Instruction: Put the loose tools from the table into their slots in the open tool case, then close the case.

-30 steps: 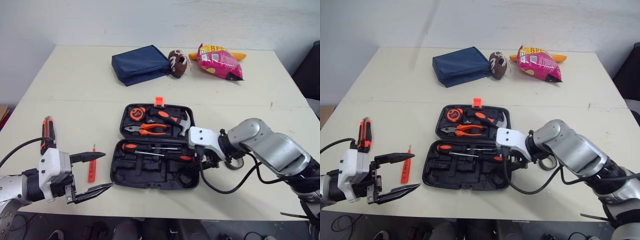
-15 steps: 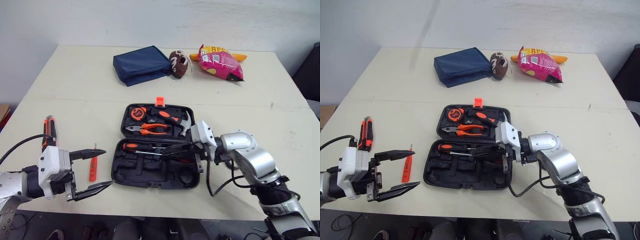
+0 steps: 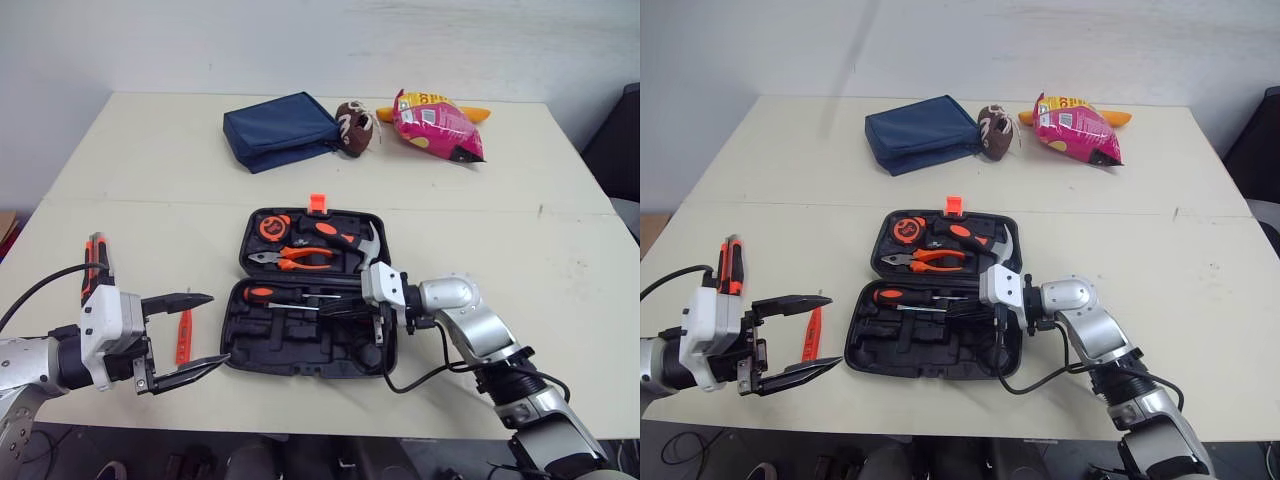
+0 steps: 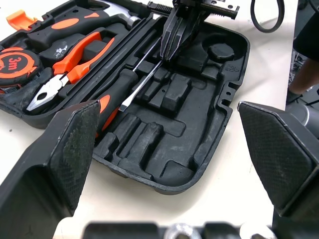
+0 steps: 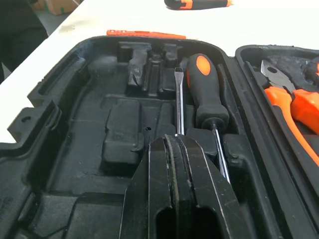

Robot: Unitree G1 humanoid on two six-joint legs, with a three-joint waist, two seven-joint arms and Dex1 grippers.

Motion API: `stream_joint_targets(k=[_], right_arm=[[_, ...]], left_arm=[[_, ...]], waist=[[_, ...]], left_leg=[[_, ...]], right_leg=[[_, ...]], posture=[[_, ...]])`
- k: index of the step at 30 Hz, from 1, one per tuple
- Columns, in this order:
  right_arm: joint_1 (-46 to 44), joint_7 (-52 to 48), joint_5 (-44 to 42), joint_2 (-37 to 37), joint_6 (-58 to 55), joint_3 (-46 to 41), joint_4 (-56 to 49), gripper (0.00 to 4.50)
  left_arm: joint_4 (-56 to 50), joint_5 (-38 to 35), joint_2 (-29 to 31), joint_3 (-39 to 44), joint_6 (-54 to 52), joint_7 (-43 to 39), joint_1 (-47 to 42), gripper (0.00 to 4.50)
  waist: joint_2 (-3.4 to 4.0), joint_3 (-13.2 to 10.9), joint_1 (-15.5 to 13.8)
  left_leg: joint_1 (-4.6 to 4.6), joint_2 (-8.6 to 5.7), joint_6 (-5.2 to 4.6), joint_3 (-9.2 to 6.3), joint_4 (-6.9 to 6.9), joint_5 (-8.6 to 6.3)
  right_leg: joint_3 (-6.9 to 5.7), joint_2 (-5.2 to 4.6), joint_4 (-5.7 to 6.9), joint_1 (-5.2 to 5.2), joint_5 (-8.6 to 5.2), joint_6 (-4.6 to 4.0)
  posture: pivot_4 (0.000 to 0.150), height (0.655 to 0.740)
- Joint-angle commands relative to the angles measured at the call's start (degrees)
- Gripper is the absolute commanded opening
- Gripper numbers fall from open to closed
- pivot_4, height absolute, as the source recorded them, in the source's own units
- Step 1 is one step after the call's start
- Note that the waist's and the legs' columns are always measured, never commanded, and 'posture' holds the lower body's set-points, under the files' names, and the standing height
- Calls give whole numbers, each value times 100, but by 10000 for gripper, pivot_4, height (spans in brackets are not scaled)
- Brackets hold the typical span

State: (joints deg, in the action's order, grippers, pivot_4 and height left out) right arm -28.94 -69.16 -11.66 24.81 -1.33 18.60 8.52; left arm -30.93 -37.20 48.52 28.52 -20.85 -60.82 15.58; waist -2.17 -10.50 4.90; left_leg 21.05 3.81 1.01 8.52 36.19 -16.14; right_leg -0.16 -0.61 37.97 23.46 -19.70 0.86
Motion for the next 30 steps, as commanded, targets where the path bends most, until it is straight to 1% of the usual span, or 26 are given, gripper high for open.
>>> stream_joint_targets(k=[1, 5, 7, 9, 11, 13, 15, 20, 21, 23, 24, 26, 27, 29, 30], right_arm=[[14, 223, 435, 53, -296, 185, 336, 213], [-52, 403, 636, 148, -1117, 396, 72, 213], [-59, 402, 741, 225, -1510, 564, -102, 213], [-87, 434, 780, 247, -1744, 670, -277, 213], [-120, 529, 783, 215, -1890, 697, -411, 213], [-138, 588, 682, 156, -1945, 633, -513, 213], [-147, 536, 407, 84, -1932, 457, -617, 213], [-149, 415, -222, -236, -817, -270, -567, 213], [-126, 255, -540, -267, -623, -539, -662, 213], [63, -217, -1235, -82, -199, -1201, -942, 213], [161, -382, -1523, 132, -275, -1523, -1045, 213], [276, -467, -1870, 470, -587, -1928, -1081, 213], [357, -483, -1872, 646, -523, -2114, -972, 213], [489, -644, -1765, 895, -135, -2314, -745, 6527], [552, -717, -1666, 1040, 110, -2438, -559, 8662]], left_arm=[[-40, 52, 79, 64, 15, 5, 8, 45000], [-28, 106, 115, 49, -32, 28, 12, 45000], [11, 244, 159, -5, -32, 66, 11, 45000], [38, 317, 186, -43, -48, 96, 0, 45000], [39, 318, 198, -58, -85, 108, -9, 45000], [47, 347, 201, -73, -102, 122, -3, 45000], [47, 342, 152, -68, -108, 174, -23, 45000], [50, 236, -53, 13, -21, 324, -155, 45000], [91, 206, -103, 86, 15, 333, -177, 45000], [332, 273, -192, 395, 173, 348, -146, 45000], [512, 294, -223, 634, 236, 350, -88, 45000], [795, 359, -244, 970, 371, 325, 27, 45000], [970, 397, -253, 1172, 422, 294, 139, 45000], [1219, 454, -270, 1443, 510, 284, 302, 45000], [1375, 506, -286, 1590, 611, 298, 374, 45000]], waist=[[-11, 7, 5], [-36, 27, 4], [-47, 45, 0], [-48, 49, -4], [-50, 53, -7], [-56, 57, -4], [-55, 56, 1], [-39, 44, 1], [-35, 41, 0], [-23, 33, -21], [-22, 33, -32], [-22, 33, -43], [-22, 33, -47], [-23, 33, -41], [-24, 33, -22]], left_leg=[[-4, 1, 0, 0, 0, 0], [-18, 3, -8, 0, -4, 2], [-28, 6, -9, -1, -9, 5], [-54, 6, -8, -1, -17, 4], [-86, 6, -7, -3, -27, 0], [-88, 7, -5, -4, -32, -2], [-88, 9, -6, -5, -33, -2], [-79, 11, -6, -6, -38, 0], [-71, 11, -7, -5, -37, 1], [-59, 10, -7, -6, -37, 1], [-49, 9, -7, -6, -37, 0], [-27, 10, -12, -7, -37, -7], [-12, 10, -14, -7, -31, -9], [13, 10, -16, -10, -19, -11], [13, 10, -20, -9, -18, -14]], right_leg=[[0, 0, 0, -3, 3, -4], [-3, 0, 2, -12, 10, -17], [-7, -1, 3, -17, 15, -25], [-8, -2, -1, -43, 14, -30], [-12, -5, -12, -78, 10, -37], [-18, -8, -13, -81, 6, -45], [-21, -8, -13, -80, 5, -46], [-26, -4, -12, -70, 4, -49], [-25, -4, -12, -62, 4, -48], [-25, -4, -12, -51, 5, -47], [-26, -3, -13, -42, 5, -46], [-27, -1, -19, -22, 3, -42], [-27, -2, -20, -11, 3, -41], [-31, -4, -22, 7, 3, -41], [-31, -4, -24, 6, 3, -40]], posture=[[1500, 7400], [1500, 7400], [1500, 7400], [1500, 7400], [1500, 7400], [1500, 7400], [1500, 7400], [1500, 7400], [1500, 7400], [1500, 7400], [1500, 7400], [1500, 7400], [1500, 7400], [1500, 7400], [1500, 7400]])
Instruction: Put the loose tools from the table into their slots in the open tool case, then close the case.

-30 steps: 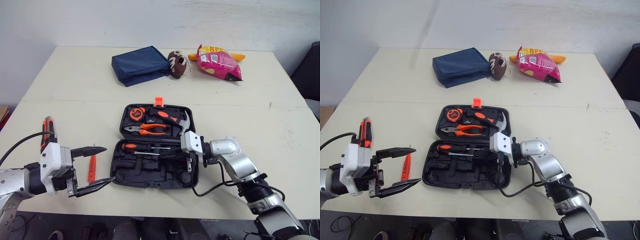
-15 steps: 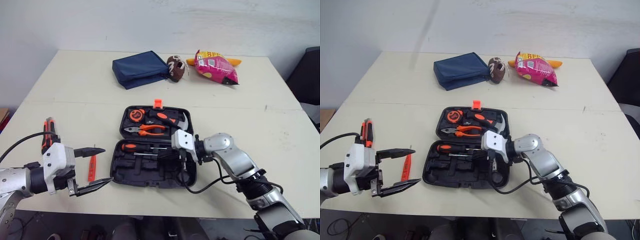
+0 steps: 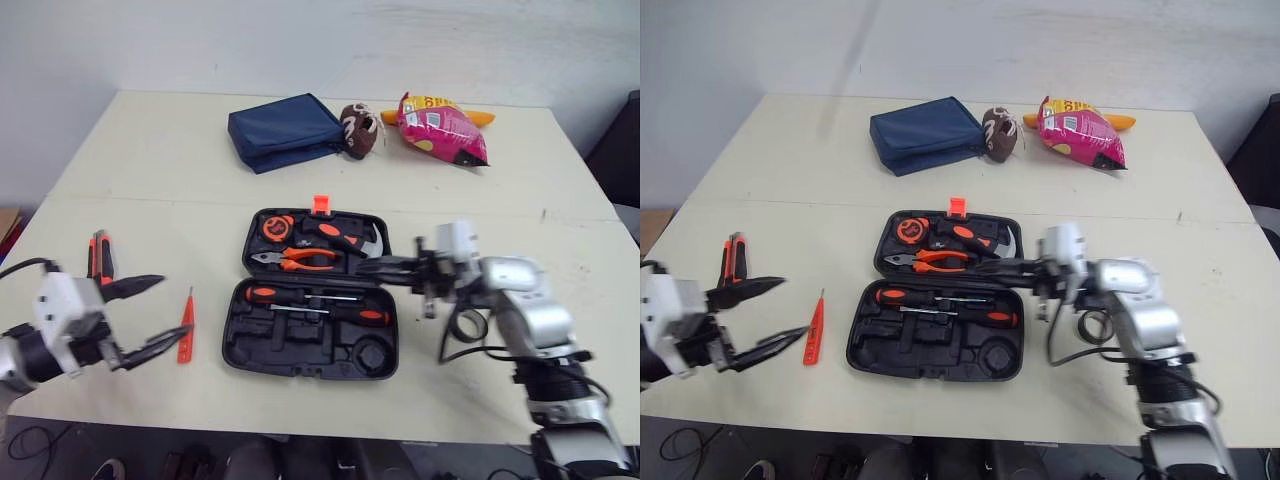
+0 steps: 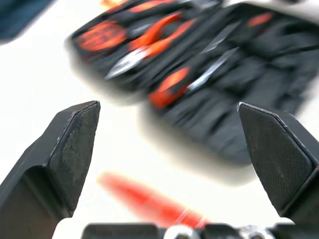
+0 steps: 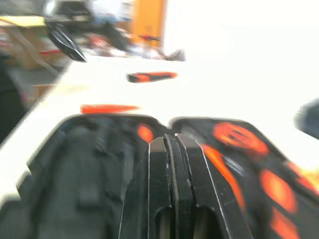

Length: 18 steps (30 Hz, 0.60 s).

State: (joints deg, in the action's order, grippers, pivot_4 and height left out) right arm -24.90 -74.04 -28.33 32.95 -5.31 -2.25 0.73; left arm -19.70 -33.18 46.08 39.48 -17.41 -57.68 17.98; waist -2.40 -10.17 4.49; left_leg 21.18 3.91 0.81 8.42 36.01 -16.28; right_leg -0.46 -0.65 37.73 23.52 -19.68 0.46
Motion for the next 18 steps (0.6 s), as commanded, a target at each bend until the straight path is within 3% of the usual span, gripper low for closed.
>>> stream_joint_targets(k=[1, 6, 8, 15, 18], right_arm=[[244, -245, 148, 462, 870, -628, 640, 11928], [567, -189, 630, 1573, 2374, -1555, 2831, 36685], [788, -120, 678, 1833, 2721, -1819, 3341, 44472], [1404, 249, 898, 2447, 3750, -2372, 4978, 44472], [1349, 356, 631, 2366, 3346, -2537, 5268, 44472]], left_arm=[[506, 189, -78, 742, 398, 25, 256, 45000], [2026, 794, -49, 1704, 1138, 389, 704, 45000], [2636, 845, -14, 2076, 1296, 525, 860, 45000], [4377, 940, 199, 2626, 1836, 818, 1203, 45000], [4589, 944, 299, 2584, 1976, 963, 1158, 45000]], waist=[[0, 0, 30], [15, -13, 21], [15, -13, 33], [9, -13, 78], [2, -9, 76]], left_leg=[[0, 0, -2, 0, -1, -2], [-3, -6, -8, 5, 4, -4], [-6, -6, -8, 5, 2, -5], [-15, -3, -5, 11, 4, -5], [-16, -2, 21, 9, 5, -19]], right_leg=[[0, 1, -2, -1, 0, 0], [2, -2, -4, -1, 0, 1], [3, 0, -7, 0, -1, -2], [8, -4, -8, -1, -3, -5], [8, -5, -12, -2, -3, -6]], posture=[[1500, 7400], [1500, 7400], [1500, 7400], [1500, 7400], [1500, 7400]])
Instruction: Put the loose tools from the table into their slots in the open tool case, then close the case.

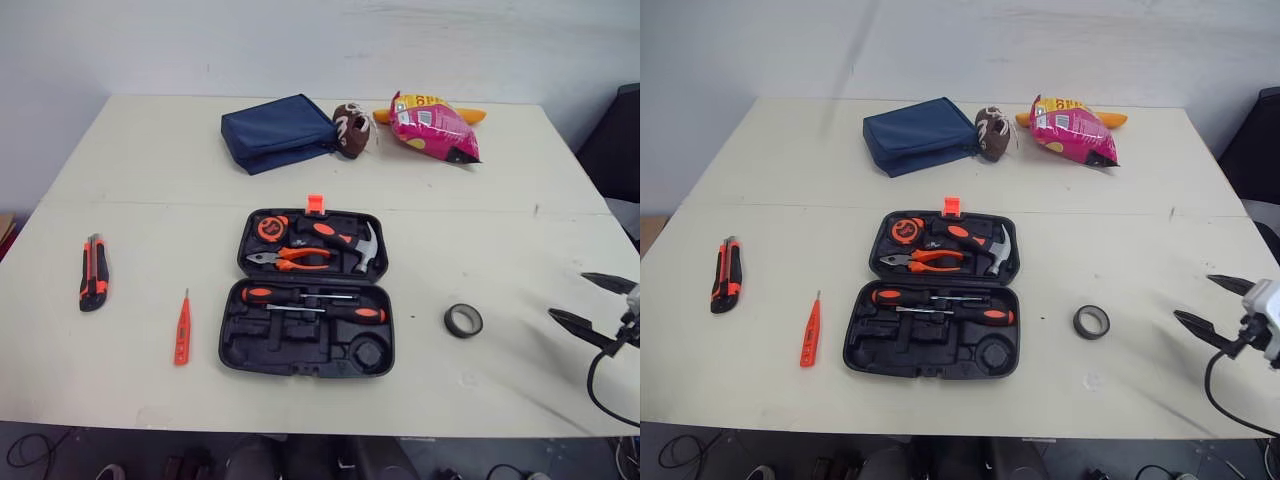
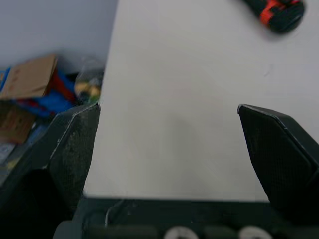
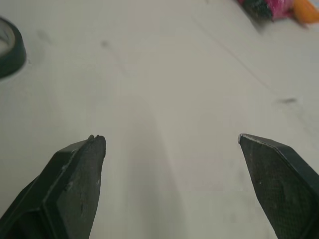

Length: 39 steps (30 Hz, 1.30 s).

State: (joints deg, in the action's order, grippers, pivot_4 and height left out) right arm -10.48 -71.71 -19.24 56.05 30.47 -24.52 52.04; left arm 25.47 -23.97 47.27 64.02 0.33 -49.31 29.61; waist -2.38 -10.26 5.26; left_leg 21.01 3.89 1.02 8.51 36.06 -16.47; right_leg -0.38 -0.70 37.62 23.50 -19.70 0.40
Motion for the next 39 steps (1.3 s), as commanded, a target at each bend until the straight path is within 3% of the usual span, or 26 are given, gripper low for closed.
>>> stream_joint_targets(k=[1, 8, 13, 20, 24, 31, 39], right_arm=[[-139, 55, -340, 11, -340, -312, 122, 44472], [-593, -326, -659, -763, -702, 184, -1335, 44472], [-702, -627, -1191, -1491, -1654, 919, -3295, 44472], [-1097, -839, -1694, -2153, -2388, 1518, -4408, 44472], [-1208, -1196, -1930, -2532, -2567, 1875, -4814, 44472], [-1191, -1728, -1850, -2703, -2348, 2047, -4822, 44472], [-1228, -1959, -1931, -2712, -2388, 2190, -4890, 44472]], left_arm=[[18, 31, 200, 58, 217, 143, -34, 45000], [-1515, -349, -49, -559, -469, 298, -477, 45000], [-4122, -782, -555, -1276, -2145, 781, 138, 45000], [-6550, -1794, -649, -1641, -4521, 2438, -210, 45000], [-7694, -2501, -1270, -2346, -6087, 4329, -808, 45000], [-8204, -2794, -2372, -3066, -7554, 6181, -1521, 45000], [-8072, -2179, -3079, -3675, -8237, 6838, -2053, 45000]], waist=[[-1, 1, -3], [5, 1, 1], [11, -1, 10], [11, -3, -91], [16, -4, -103], [13, -3, -97], [12, -2, -119]], left_leg=[[1, 0, 3, -1, 1, -1], [0, 3, -8, -1, -3, 10], [5, 8, -15, -3, -12, 17], [5, 5, -17, -14, 1, 24], [6, -1, -19, -16, 1, 26], [2, -1, -19, -17, 17, 28], [2, -7, 19, -22, 21, 53]], right_leg=[[0, 0, 0, 0, 0, -1], [-3, 1, 21, -3, 9, 9], [-2, 6, 24, 1, 9, 12], [-1, 11, 27, -6, 13, 19], [2, 9, 26, -11, 15, 22], [5, 18, 33, -15, 16, 25], [15, 25, 37, -17, 17, 26]], posture=[[1500, 7400], [1500, 7400], [1500, 7400], [1500, 7400], [1500, 7400], [1500, 7400], [1500, 7400]])
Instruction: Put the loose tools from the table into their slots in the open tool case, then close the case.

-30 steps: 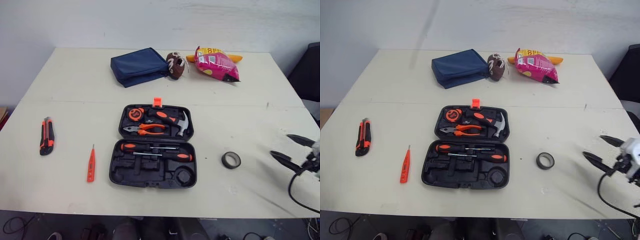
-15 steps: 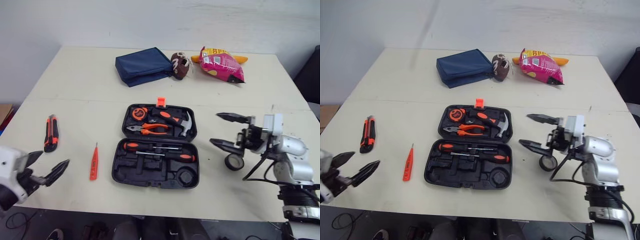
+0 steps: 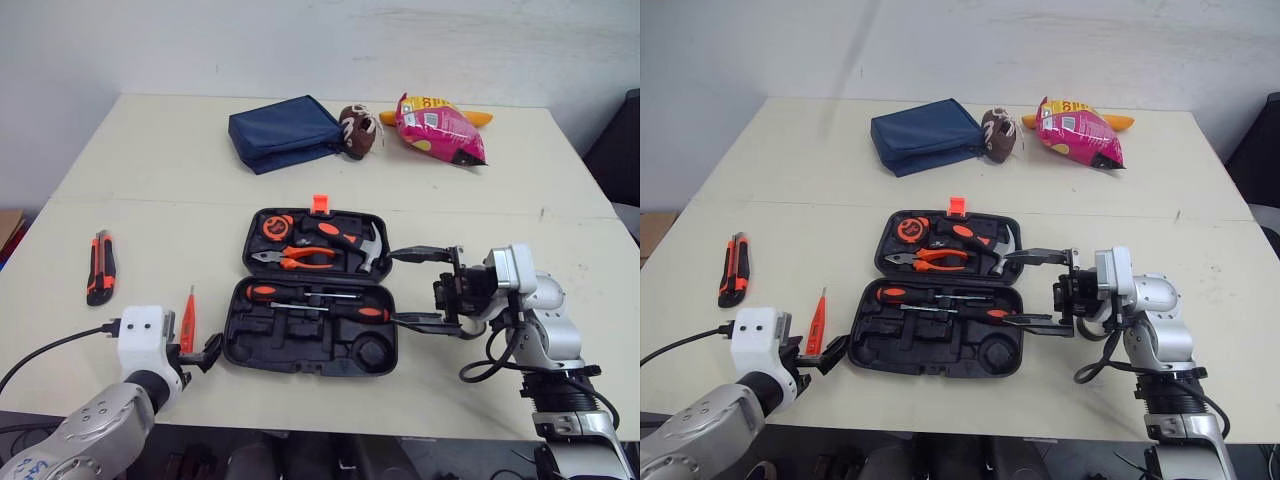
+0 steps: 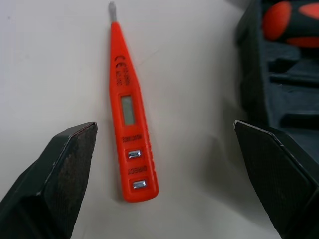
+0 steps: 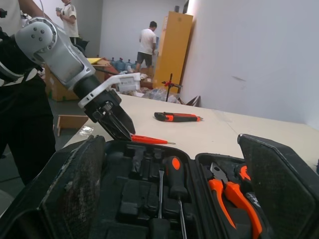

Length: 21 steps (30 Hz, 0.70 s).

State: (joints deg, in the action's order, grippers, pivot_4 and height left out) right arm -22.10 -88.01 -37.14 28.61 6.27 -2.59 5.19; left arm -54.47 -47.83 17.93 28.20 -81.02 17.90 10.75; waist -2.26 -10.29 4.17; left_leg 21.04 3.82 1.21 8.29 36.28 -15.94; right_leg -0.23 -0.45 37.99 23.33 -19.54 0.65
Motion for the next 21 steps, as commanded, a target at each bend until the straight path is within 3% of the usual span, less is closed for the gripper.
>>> stream_joint_targets(k=[1, 12, 15, 17, 21], right_arm=[[-69, -373, -149, 36, 33, 17, -228, 44472], [66, -284, -75, 14, 105, 37, -310, 44472], [91, -279, -71, 12, 132, 32, -314, 45000], [111, -270, -71, 20, 149, 24, -313, 45000], [160, -265, -77, 38, 176, 13, -319, 45000]], left_arm=[[-14, 329, -194, -150, -145, 155, -240, 45000], [588, 1160, -250, -229, -291, -206, -457, 45000], [693, 1259, -191, -244, -486, -411, -431, 37025], [710, 1312, -262, -208, -608, -529, -430, 28363], [725, 1502, -426, -128, -662, -665, -464, 11360]], waist=[[0, 0, -33], [9, 5, -109], [10, 4, -103], [11, 4, -96], [17, 7, -108]], left_leg=[[1, 0, 0, 0, 1, 0], [-10, -1, 5, 0, 0, 7], [-41, -2, 5, 0, -8, 8], [-88, -2, 2, 0, -22, 1], [-89, -3, -2, 0, -23, -3]], right_leg=[[0, 0, 0, 0, 0, 0], [3, 2, 4, -6, 0, 0], [4, 2, 2, -35, 0, 0], [4, 2, -13, -82, -3, -4], [4, 1, -16, -87, -3, -5]], posture=[[1500, 7400], [1500, 7400], [1500, 7400], [1500, 7400], [1500, 7400]])
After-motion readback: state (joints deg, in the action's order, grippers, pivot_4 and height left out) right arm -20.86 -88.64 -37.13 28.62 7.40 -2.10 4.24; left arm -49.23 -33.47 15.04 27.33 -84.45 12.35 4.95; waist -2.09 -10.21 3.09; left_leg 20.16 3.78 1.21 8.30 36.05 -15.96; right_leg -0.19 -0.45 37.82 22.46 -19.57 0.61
